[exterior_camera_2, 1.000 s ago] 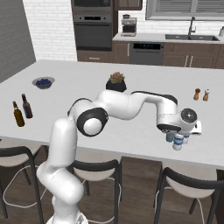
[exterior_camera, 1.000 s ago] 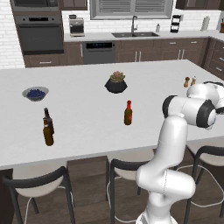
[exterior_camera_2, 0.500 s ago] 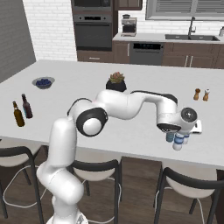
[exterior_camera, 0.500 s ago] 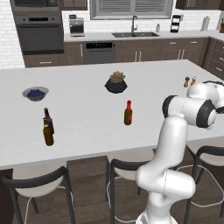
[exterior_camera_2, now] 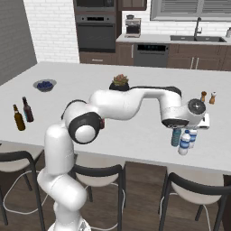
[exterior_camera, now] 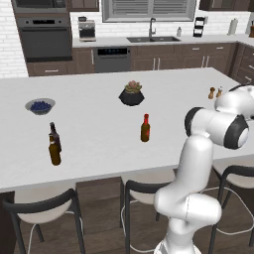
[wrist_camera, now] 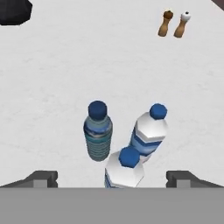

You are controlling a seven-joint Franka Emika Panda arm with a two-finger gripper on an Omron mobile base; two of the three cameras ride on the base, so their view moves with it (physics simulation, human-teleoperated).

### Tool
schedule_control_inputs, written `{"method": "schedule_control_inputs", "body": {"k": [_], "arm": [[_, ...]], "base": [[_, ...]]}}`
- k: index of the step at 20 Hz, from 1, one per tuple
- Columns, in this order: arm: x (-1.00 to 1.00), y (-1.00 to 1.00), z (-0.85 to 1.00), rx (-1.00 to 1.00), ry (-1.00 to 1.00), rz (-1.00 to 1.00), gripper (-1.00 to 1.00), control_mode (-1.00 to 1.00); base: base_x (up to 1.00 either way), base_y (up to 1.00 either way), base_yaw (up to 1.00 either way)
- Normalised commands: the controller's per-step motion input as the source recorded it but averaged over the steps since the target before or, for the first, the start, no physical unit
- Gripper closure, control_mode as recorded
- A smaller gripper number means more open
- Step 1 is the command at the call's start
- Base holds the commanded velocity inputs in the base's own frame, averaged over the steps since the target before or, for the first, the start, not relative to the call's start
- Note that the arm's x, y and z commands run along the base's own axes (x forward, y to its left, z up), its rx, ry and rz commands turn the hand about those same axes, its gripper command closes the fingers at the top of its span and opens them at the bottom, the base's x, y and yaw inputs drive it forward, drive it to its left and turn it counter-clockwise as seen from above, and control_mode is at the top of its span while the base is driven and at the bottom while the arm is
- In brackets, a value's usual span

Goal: Move the plastic bottles in the middle to the plastics group, and the glass bottles in the middle to the glass group.

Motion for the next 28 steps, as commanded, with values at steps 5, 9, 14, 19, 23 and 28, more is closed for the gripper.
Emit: {"method": "schedule_control_inputs", "body": {"k": [5, 9, 14, 19, 23, 28], "arm": [[-0.24, 0.73, 0.78, -0.03, -0.03, 0.00, -1.00, -1.00], [-0.17, 1.00, 0.52, -0.12, -0.07, 0.00, -1.00, -1.00], [-0.18, 1.00, 0.32, -0.11, -0.05, 0.00, -1.00, -1.00], [-0.11, 1.00, 0.13, -0.13, -0.02, 0.00, -1.00, -1.00], [-0.04, 1.00, 0.03, -0.17, 0.00, 0.00, -1.00, -1.00], [0.01, 1.00, 0.00, -0.17, 0.00, 0.00, -1.00, -1.00]], "base": [[0.00, 0.00, 0.00], [0.00, 0.00, 0.00], [0.00, 0.00, 0.00], [0.00, 0.00, 0.00], [0.00, 0.00, 0.00], [0.00, 0.00, 0.00]]}}
